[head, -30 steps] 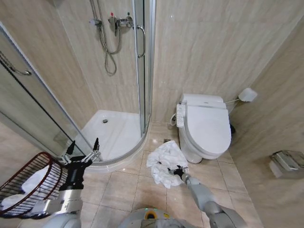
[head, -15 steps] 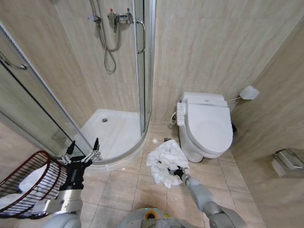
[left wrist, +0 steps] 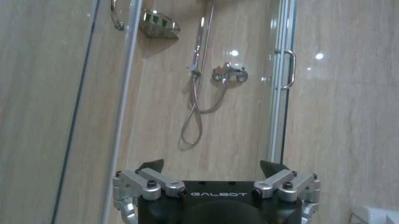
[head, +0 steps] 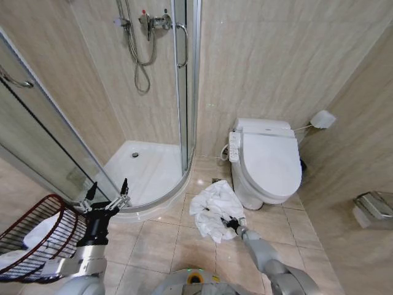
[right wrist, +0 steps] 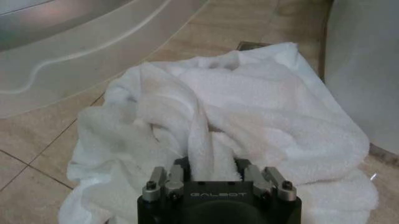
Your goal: Discard the used towel into the hamper.
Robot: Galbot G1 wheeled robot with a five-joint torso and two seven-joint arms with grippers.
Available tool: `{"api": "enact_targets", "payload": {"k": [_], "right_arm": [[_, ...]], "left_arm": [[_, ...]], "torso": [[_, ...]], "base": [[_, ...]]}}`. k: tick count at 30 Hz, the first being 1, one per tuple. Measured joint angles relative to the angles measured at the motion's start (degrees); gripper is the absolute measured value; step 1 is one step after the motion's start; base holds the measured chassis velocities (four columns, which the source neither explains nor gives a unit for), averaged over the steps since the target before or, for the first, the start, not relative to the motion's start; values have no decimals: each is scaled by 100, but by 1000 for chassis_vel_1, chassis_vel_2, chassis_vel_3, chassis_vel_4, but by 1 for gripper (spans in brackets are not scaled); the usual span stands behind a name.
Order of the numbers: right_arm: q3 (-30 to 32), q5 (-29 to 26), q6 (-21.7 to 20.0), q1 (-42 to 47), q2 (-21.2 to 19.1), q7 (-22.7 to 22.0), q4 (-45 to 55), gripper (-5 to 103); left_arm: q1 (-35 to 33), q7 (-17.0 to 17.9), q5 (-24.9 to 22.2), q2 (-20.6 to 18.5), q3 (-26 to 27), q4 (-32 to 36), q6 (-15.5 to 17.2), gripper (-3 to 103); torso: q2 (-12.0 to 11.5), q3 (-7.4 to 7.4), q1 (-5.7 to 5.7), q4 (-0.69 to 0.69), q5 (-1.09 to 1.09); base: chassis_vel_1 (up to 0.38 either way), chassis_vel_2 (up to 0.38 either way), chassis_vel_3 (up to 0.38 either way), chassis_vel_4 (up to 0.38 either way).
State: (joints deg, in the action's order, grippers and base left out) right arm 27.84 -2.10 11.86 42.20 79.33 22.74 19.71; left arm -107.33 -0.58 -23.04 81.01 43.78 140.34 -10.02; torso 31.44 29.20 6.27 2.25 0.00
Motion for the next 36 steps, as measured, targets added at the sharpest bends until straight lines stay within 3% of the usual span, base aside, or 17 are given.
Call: {"api": "enact_targets", "payload": {"k": [5, 7, 8, 17, 22, 27, 35, 36], "right_arm": [[19, 4, -1, 15, -22, 7, 7, 22], [23, 3, 0, 27, -32, 11, 16, 22], [49, -1, 0, 44, -44, 18, 31, 14], [228, -174, 46, 191, -114, 54, 171, 9], [524, -554, 574, 415, -132, 133, 513, 9], [609, -1171, 1063, 965, -330, 114, 1610, 9], [725, -1934, 943, 1793, -611, -110, 3890, 9], [731, -2087, 873, 2014, -693, -158, 4512, 9]], "left_arm": [[0, 0, 0, 0, 0, 0, 0, 100], [0, 0, 0, 0, 0, 0, 0, 100], [0, 0, 0, 0, 0, 0, 0, 100], [0, 0, 0, 0, 0, 0, 0, 100], [0, 0, 0, 0, 0, 0, 0, 100], [0, 0, 0, 0, 0, 0, 0, 100], [0, 0, 0, 0, 0, 0, 0, 100], [0, -1, 0, -1, 0, 0, 0, 100]], "torso": [[15, 7, 6, 0, 0], [16, 9, 7, 0, 0], [19, 10, 8, 0, 0], [28, 16, 13, 0, 0], [33, 19, 14, 1, 0], [37, 21, 16, -2, -1], [41, 22, 18, 2, -1], [41, 23, 18, -2, 3]], "base": [[0, 0, 0, 0], [0, 0, 0, 0], [0, 0, 0, 0], [0, 0, 0, 0], [0, 0, 0, 0], [0, 0, 0, 0], [0, 0, 0, 0], [0, 0, 0, 0]]}}
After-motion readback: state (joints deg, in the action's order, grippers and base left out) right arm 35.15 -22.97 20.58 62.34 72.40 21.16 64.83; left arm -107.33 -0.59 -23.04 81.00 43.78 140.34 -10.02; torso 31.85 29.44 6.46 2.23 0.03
